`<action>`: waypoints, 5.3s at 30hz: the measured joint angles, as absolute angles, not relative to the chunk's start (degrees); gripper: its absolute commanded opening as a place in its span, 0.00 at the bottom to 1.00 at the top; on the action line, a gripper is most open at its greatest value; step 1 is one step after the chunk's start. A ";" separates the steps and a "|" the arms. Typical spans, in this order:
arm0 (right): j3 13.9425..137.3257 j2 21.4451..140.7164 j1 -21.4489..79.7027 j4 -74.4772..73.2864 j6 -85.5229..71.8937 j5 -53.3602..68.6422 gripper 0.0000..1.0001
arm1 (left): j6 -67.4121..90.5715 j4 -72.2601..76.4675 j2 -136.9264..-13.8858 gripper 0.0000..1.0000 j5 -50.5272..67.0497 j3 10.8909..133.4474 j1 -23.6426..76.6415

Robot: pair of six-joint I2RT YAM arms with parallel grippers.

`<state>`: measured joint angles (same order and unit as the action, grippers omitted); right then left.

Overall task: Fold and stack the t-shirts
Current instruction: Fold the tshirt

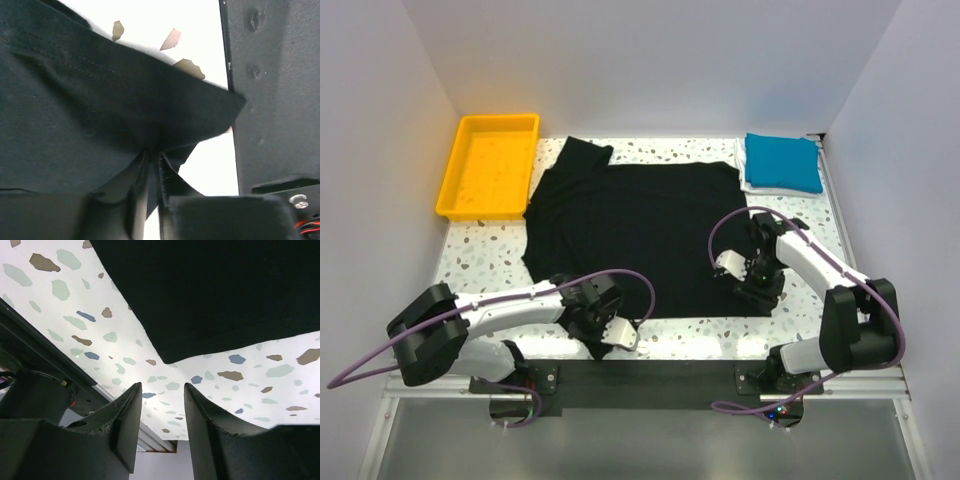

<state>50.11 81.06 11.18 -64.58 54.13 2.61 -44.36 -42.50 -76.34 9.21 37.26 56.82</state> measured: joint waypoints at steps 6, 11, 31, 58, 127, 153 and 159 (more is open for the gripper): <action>48.99 79.11 11.18 -62.94 56.82 2.94 0.45 | -45.74 -44.21 -74.17 0.00 9.02 36.25 55.37; 47.22 79.59 11.25 -60.58 57.76 4.14 0.45 | -47.11 -48.47 -73.93 0.01 10.28 36.25 49.32; 39.99 82.63 17.58 -51.51 56.62 -2.55 0.35 | -47.68 -51.20 -72.23 0.55 11.75 36.34 48.12; 40.95 85.80 17.91 -48.51 52.40 -9.98 0.00 | -50.24 -49.04 -71.57 0.73 5.74 33.87 55.22; 62.17 86.67 12.67 -67.13 59.88 0.16 0.00 | -62.57 -72.27 -79.11 0.02 16.51 63.16 19.49; 78.04 108.90 7.70 -64.51 61.19 0.99 0.00 | -74.67 -73.73 -108.31 0.30 16.21 84.36 13.87; 80.97 111.31 7.03 -63.96 57.45 0.78 0.53 | -71.53 -73.19 -110.17 0.51 18.96 89.47 8.97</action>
